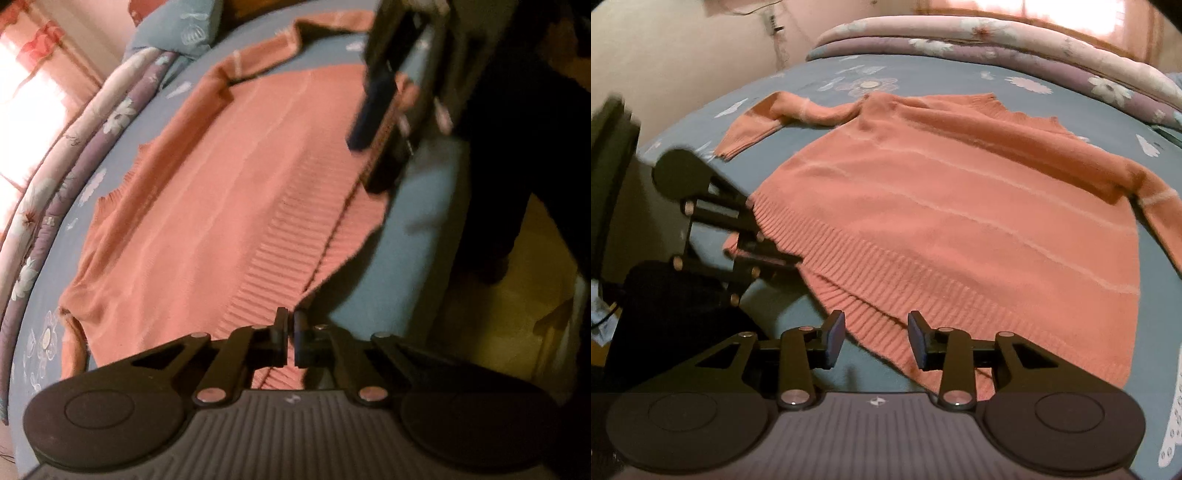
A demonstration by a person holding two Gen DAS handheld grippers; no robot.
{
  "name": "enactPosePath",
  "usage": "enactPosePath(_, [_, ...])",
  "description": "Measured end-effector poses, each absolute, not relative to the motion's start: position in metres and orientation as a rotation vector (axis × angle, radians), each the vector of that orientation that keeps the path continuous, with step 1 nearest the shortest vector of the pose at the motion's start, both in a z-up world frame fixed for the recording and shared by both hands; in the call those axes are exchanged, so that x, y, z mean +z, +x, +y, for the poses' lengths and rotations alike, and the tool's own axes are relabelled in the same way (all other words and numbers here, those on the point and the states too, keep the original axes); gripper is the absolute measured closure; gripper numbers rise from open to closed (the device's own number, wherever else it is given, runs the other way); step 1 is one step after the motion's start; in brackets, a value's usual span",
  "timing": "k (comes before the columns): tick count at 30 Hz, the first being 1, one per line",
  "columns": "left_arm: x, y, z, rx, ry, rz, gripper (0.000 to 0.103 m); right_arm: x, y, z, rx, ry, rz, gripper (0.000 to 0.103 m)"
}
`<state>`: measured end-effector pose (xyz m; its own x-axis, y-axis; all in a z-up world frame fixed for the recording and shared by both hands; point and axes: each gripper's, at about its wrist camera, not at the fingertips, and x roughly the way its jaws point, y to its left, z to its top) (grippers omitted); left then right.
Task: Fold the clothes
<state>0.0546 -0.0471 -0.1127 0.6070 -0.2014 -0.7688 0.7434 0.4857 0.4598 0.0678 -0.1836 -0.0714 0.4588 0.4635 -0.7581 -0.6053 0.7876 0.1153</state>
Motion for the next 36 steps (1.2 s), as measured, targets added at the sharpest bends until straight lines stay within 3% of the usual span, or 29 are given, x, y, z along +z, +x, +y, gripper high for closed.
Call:
enactPosePath(8, [-0.104,0.067,-0.041,-0.635,0.814,0.729,0.103,-0.089,0.053,-0.135,0.797,-0.457,0.720,0.063])
enactPosePath(11, [-0.105,0.068,-0.042,-0.637,0.807,0.728,0.102,-0.105,0.049,-0.119,0.716,-0.662,0.668,0.099])
enactPosePath(16, [-0.112,0.055,-0.045,-0.693,0.868,0.706,0.092,-0.090,0.057,-0.125,0.722,-0.560,0.712,0.099])
enactPosePath(18, [-0.118,0.057,-0.048,-0.672,0.888,0.720,0.094,-0.083,0.060,-0.129,0.732,-0.514,0.732,0.099])
enactPosePath(19, [-0.120,0.059,-0.048,-0.664,0.888,0.737,0.101,-0.082,0.062,-0.131,0.739,-0.494,0.747,0.099])
enactPosePath(29, [-0.118,0.058,-0.040,-0.706,0.825,0.869,0.103,-0.103,0.047,-0.136,0.831,-0.408,0.896,0.102])
enactPosePath(31, [-0.114,0.056,-0.038,-0.707,0.809,0.874,0.096,-0.097,0.042,-0.139,0.840,-0.407,0.887,0.099])
enactPosePath(36, [-0.100,0.044,-0.025,-0.709,0.822,0.828,0.092,-0.080,0.033,-0.168,0.744,-0.464,0.820,0.087])
